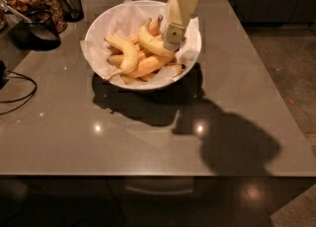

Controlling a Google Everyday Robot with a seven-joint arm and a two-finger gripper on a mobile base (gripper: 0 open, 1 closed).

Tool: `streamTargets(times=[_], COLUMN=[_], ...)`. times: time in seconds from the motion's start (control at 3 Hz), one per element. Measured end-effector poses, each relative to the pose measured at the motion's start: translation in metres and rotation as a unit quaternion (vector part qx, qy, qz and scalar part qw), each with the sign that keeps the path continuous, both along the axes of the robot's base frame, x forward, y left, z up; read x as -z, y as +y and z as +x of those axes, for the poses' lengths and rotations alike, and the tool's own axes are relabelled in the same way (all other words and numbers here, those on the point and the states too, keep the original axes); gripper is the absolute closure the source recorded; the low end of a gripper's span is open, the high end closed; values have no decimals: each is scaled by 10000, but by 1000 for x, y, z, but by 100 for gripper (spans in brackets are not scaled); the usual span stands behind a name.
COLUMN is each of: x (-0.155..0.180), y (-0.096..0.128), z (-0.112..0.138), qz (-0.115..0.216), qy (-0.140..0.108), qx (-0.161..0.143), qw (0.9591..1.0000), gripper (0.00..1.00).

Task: Pick banana from white bowl

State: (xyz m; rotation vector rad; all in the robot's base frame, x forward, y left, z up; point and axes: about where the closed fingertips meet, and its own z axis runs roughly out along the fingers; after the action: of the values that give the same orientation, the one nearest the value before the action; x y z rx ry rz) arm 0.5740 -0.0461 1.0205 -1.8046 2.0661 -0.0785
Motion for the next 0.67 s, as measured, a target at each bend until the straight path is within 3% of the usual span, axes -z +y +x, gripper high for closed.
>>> streamTargets(times=[0.67], x=[10], y=[24], z=[25], qz=[473], qy=[482], qx=[210], qw=[9975], gripper=[26])
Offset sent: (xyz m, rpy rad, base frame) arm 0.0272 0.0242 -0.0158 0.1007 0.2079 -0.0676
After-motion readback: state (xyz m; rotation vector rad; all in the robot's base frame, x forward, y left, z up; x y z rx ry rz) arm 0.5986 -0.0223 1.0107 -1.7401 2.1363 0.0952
